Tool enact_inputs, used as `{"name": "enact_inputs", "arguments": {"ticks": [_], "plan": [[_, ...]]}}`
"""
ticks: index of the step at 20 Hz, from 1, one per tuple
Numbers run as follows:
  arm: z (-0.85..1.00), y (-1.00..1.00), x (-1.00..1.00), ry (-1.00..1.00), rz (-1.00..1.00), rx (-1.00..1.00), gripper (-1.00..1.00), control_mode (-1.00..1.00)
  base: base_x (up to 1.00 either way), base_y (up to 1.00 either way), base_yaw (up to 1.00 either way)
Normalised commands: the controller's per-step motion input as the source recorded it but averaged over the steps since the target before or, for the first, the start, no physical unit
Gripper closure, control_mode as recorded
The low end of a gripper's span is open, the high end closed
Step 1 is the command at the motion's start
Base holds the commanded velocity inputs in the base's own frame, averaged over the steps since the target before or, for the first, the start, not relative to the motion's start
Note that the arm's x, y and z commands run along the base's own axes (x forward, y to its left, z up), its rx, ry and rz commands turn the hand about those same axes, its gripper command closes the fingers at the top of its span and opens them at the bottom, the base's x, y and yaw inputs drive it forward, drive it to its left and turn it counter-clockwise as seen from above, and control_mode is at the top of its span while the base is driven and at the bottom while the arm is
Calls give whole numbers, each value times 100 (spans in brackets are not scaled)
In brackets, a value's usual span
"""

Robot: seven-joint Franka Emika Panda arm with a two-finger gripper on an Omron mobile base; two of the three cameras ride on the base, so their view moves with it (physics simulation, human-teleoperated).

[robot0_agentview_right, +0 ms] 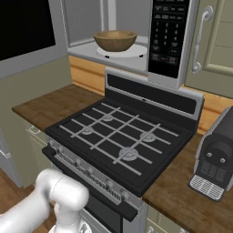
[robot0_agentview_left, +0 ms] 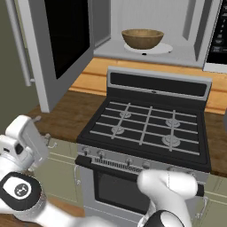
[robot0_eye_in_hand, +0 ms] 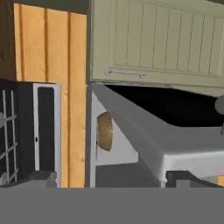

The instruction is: Pick the lemon wedge from the sink and place it in the bowl. Then pick the bowl and place it in the microwave. Then close the microwave door and press the start button.

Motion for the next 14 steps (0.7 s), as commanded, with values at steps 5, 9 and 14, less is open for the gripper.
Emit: {"name": "enact_inputs", "arguments": {"ticks": [5, 9, 14], "plan": [[-5, 62, 91, 1, -16, -9, -100, -100, 0, 0, 0], [0, 17, 71, 0, -20, -8, -100, -100, 0, 0, 0], [19, 6, 58, 0, -22, -4, -100, -100, 0, 0, 0]]}}
